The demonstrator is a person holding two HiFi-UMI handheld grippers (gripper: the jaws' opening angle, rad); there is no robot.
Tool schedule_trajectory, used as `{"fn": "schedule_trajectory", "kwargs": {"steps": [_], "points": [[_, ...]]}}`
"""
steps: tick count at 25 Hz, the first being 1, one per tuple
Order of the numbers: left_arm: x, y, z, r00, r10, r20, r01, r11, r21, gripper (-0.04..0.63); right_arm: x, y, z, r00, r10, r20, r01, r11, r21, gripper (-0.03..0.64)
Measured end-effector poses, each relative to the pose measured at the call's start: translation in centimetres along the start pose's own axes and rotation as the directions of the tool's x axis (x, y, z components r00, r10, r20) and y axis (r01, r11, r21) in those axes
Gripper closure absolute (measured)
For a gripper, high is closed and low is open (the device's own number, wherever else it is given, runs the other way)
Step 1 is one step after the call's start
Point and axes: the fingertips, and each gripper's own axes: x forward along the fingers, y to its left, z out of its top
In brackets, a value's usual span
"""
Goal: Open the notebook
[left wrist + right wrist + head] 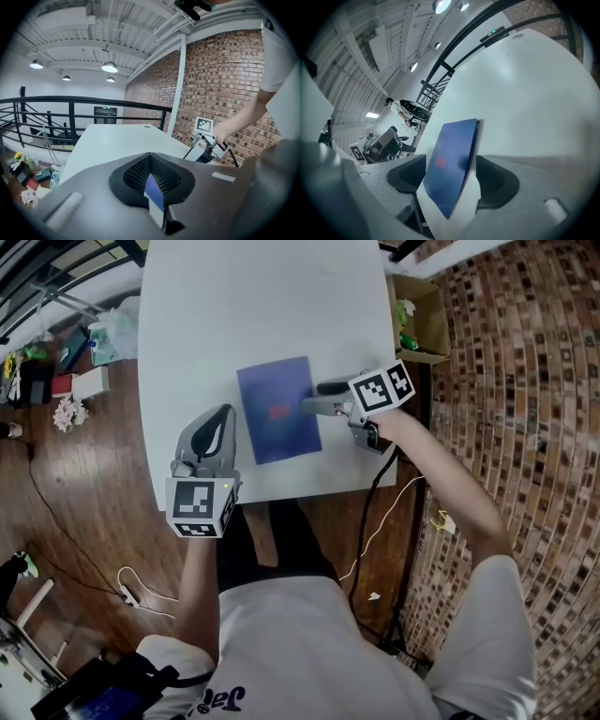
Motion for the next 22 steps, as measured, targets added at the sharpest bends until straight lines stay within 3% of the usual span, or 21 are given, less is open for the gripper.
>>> {"fn": "schedule_trajectory", "kwargs": {"steps": [6, 15, 22], "points": [[-0.2, 0.6, 0.0, 1.000, -0.002, 0.004, 0.002, 1.000, -0.004, 0.580, 0.8, 0.7, 0.2, 0.999, 0.033, 0.000, -0.033, 0.999, 0.024, 0.296], [-0.7, 1.3, -0.2, 1.000, 0.003, 0.001, -0.003, 1.000, -0.015, 0.580, 0.9, 1.6, 0.1, 0.995, 0.096, 0.035, -0.100, 0.986, 0.137, 0.304], [-1.9, 2.6, 1.2, 0.999, 0.012, 0.031, -0.012, 1.000, -0.019, 0.580, -0.1, 4.3, 1.4, 0.991, 0.126, 0.053, -0.133, 0.980, 0.151, 0.313]]}}
